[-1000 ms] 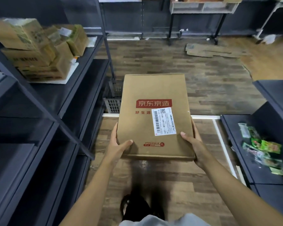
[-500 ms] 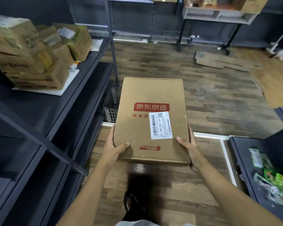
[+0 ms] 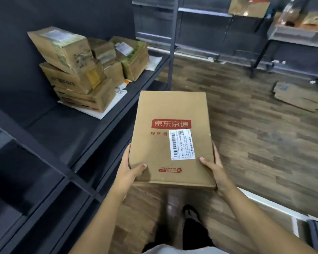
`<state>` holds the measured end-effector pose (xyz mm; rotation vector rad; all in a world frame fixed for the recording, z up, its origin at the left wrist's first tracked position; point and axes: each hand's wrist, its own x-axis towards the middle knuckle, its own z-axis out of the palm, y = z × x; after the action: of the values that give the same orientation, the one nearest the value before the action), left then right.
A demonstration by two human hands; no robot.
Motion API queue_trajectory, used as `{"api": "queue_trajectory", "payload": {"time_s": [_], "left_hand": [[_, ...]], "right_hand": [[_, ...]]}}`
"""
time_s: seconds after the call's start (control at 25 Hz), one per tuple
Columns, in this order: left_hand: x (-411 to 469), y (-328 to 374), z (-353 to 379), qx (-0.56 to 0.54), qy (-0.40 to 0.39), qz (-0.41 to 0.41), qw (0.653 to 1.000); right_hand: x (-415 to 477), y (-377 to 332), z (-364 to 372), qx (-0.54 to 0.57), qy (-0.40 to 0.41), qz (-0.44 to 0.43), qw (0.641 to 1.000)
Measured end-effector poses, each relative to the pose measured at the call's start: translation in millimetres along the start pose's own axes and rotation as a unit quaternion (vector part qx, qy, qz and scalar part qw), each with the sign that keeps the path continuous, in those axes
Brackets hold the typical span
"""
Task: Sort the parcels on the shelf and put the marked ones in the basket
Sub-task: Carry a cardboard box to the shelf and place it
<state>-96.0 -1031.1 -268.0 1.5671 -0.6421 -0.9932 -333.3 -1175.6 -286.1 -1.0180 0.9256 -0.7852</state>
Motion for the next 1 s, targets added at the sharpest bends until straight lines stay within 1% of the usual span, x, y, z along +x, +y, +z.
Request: {"api": "queue_trajectory", "payload": {"time_s": [0.2,0.32,0.48,0.72,0.84,1.0], "left_hand": [[35.2,3.8,14.7,-0.038,0.13,-0.008,0.991],[46.3,13.3,33.5,-0.057,0.205,-0.006,0.977],[48.3,24.0,50.5,-0.072,0.292,-0.003,0.954],[44.4,34.0,45.6,-0.075,0.393,-0.016,0.916],[40.7,35.1,31.7,-0.077,0.43,-0.004,0.899],[43.5,35.7,13.3,-0.083,0.475,0.012,0.876]], "right_hand": [[97.6,-33.6,15.0,-0.065,-0.136,0.021,0.988],[148.1,-54.9,22.5,-0.106,-0.228,0.032,0.967],[192.1,-70.1,38.6,-0.136,-0.313,0.044,0.939],[233.4,-67.4,88.0,-0.145,-0.398,0.079,0.902],[242.3,-61.4,120.5,-0.135,-0.435,0.096,0.885],[256.6,-62.2,167.5,-0.137,-0.491,0.096,0.855]]}}
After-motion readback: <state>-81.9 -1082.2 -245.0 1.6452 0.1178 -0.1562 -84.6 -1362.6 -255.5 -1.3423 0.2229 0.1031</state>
